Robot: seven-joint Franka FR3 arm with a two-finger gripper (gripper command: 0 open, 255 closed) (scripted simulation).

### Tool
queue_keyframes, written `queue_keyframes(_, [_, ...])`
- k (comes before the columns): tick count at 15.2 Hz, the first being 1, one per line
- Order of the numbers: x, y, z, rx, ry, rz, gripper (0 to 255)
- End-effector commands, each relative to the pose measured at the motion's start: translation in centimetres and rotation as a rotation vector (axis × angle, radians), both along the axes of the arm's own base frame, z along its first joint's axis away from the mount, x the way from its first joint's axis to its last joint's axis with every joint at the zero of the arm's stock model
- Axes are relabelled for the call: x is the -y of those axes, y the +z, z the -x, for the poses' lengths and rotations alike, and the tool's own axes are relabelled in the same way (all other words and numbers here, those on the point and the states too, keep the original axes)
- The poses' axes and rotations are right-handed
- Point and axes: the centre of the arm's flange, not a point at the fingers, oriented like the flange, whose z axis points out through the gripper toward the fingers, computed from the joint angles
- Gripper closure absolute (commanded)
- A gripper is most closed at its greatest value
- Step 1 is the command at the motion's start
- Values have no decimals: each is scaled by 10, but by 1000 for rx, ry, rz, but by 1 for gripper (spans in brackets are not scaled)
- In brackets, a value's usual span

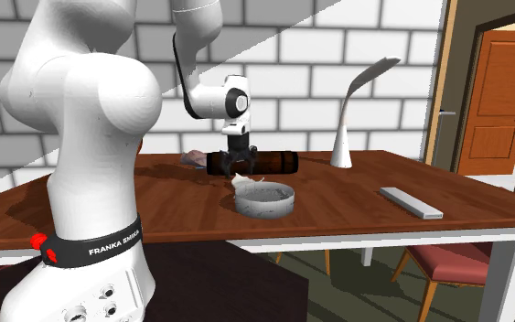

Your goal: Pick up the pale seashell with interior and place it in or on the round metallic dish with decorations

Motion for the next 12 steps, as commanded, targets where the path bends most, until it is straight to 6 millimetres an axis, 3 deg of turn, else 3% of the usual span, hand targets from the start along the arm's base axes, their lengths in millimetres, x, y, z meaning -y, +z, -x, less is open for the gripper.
queue_keyframes(1, [-2, -9, 1, 4, -25, 0, 0])
queue_keyframes(5, [-3, -33, -1, 4, -25, 0, 0])
queue_keyframes(12, [-3, -33, -1, 4, -25, 0, 0])
